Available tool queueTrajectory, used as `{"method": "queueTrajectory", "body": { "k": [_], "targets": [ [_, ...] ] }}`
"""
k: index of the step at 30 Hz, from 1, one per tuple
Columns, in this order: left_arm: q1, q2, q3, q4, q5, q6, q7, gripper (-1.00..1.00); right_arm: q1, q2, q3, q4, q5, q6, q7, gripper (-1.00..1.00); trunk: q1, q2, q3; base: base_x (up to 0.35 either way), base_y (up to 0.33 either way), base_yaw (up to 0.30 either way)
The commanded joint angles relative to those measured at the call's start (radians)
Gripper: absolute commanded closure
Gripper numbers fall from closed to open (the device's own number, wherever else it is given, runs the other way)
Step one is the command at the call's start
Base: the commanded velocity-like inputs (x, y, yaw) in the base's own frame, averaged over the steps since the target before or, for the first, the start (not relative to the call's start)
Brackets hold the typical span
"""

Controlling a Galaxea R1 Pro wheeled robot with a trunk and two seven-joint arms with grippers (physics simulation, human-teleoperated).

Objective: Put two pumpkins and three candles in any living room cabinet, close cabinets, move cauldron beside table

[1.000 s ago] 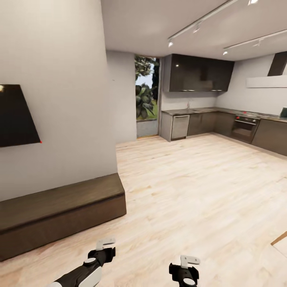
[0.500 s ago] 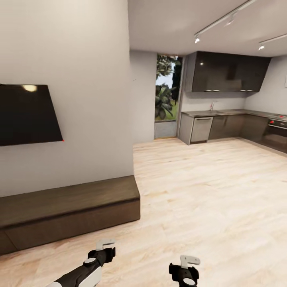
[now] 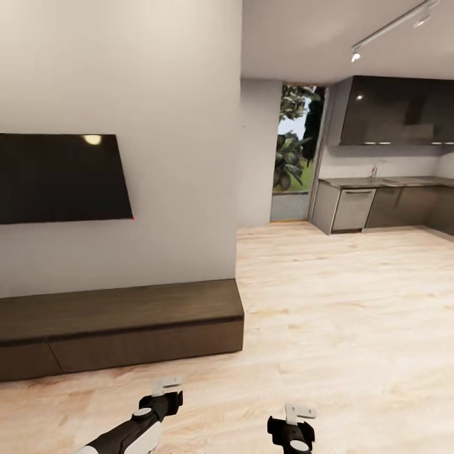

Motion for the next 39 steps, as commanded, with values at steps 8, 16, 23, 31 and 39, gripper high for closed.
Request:
{"method": "queueTrajectory", "body": {
  "k": [8, 16, 23, 31, 39],
  "targets": [
    [-0.001, 0.001, -0.008, -0.002, 0.010, -0.004, 0.007, -1.00, -0.001, -0.001, 0.009, 0.000, -0.011, -0.005, 0.001, -1.00, 0.000, -0.001, -0.007, 0.010, 0.000, 0.259],
    [-0.001, 0.001, -0.008, -0.001, 0.010, -0.004, 0.007, -1.00, -0.001, -0.004, 0.009, 0.007, -0.011, -0.006, 0.011, -1.00, 0.000, -0.001, -0.011, 0.209, -0.057, 0.112],
    [-0.001, 0.001, -0.008, -0.001, 0.010, -0.004, 0.007, -1.00, -0.001, -0.005, 0.008, 0.009, -0.009, -0.006, 0.013, -1.00, 0.000, -0.001, -0.012, 0.230, 0.079, 0.008],
    [-0.001, 0.001, -0.008, -0.001, 0.010, -0.004, 0.007, -1.00, 0.000, 0.005, 0.009, 0.005, -0.011, -0.007, 0.010, -1.00, 0.000, -0.001, -0.012, 0.091, 0.209, 0.001],
    [-0.001, 0.001, -0.008, -0.001, 0.010, -0.004, 0.007, -1.00, 0.000, 0.004, 0.009, 0.009, -0.009, -0.006, 0.012, -1.00, 0.000, -0.001, -0.012, 0.087, 0.076, 0.000]
  ]
}}
